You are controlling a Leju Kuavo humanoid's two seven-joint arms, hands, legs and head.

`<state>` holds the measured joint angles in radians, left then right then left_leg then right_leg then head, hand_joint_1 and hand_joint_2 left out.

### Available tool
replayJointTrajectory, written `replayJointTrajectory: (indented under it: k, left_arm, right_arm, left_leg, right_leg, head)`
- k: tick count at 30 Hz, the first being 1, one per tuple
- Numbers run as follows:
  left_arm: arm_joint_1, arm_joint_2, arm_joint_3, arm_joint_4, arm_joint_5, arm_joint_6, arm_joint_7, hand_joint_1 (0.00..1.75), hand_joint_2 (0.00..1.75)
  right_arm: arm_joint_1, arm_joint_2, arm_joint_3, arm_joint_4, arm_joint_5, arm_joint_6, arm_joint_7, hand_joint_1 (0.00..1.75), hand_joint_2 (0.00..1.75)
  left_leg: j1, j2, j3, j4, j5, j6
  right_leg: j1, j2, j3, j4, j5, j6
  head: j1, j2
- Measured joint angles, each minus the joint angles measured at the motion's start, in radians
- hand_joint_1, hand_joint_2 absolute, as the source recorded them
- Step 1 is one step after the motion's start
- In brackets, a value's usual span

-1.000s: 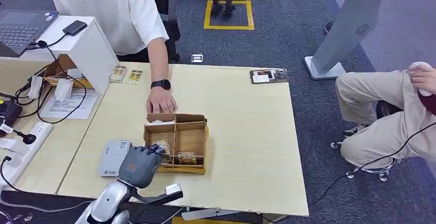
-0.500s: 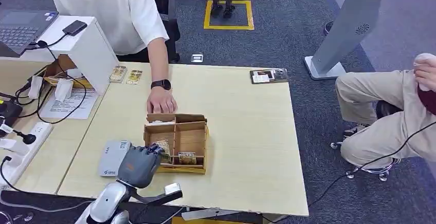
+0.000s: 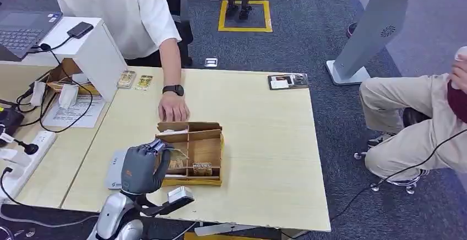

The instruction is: Pass the card to the sensor for recognition and then transmit it.

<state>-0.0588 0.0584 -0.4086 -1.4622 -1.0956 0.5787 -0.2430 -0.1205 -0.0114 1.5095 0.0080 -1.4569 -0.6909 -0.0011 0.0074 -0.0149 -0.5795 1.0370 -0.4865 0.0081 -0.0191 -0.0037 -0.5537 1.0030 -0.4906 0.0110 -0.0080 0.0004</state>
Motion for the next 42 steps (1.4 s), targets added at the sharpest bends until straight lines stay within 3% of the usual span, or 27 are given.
replayJointTrajectory:
  k: [3,8,12,17,33,38,42]
  left_arm:
    - [0.003,-0.005,0.003,-0.012,0.014,0.005,-0.008,1.75,1.75]
    - [0.010,-0.037,0.018,-0.053,0.170,0.070,-0.078,1.75,1.75]
    - [0.015,-0.058,0.033,-0.075,0.236,0.071,-0.104,1.75,1.75]
    - [0.010,-0.101,0.058,-0.084,0.421,0.044,-0.134,1.75,1.75]
    - [-0.052,-0.152,0.129,-0.071,0.491,0.025,-0.116,1.75,1.75]
    - [-0.164,-0.160,0.180,0.029,0.526,0.015,-0.057,1.75,1.75]
    - [-0.279,-0.157,0.237,0.152,0.493,0.049,0.003,1.75,1.75]
  right_arm:
    - [0.000,0.000,0.000,0.000,0.000,0.000,0.000,0.00,1.75]
    - [0.000,0.000,0.000,0.000,-0.007,0.000,-0.002,0.00,1.75]
    - [0.000,0.000,0.000,0.000,-0.009,0.000,-0.004,0.00,1.75]
    - [0.000,0.000,0.000,0.000,-0.010,0.000,-0.015,0.00,1.75]
    - [-0.001,-0.001,-0.003,0.000,0.014,0.000,-0.021,0.00,1.75]
    - [-0.006,-0.001,-0.010,0.000,0.064,0.000,-0.018,0.00,1.75]
    - [-0.011,-0.001,-0.013,0.000,0.101,0.000,-0.010,0.00,1.75]
  left_leg:
    - [0.000,0.000,0.000,0.000,0.000,0.000]
    - [0.000,0.000,0.000,0.000,0.000,0.000]
    - [0.000,0.000,0.000,0.000,0.000,0.000]
    - [0.000,0.000,0.000,0.000,0.000,0.000]
    - [0.000,0.000,0.000,0.000,0.000,0.000]
    - [0.000,0.000,0.000,0.000,0.002,0.000]
    - [0.000,0.000,0.000,0.000,0.003,0.000]
  right_leg:
    - [0.000,0.000,0.000,0.000,0.000,0.000]
    - [0.000,0.000,0.000,0.000,0.000,0.000]
    - [0.000,0.000,0.000,0.000,0.000,0.000]
    - [0.000,0.000,0.000,0.000,0.000,0.000]
    - [0.000,0.000,-0.001,0.000,0.000,0.000]
    - [0.000,0.000,0.000,0.000,0.001,0.000]
    - [0.000,0.000,0.000,0.000,0.003,0.000]
  head:
    - [0.000,0.000]
    - [0.000,0.000]
    - [0.000,0.000]
    - [0.000,0.000]
    - [0.000,0.000]
    - [0.000,0.000]
    - [0.000,0.000]
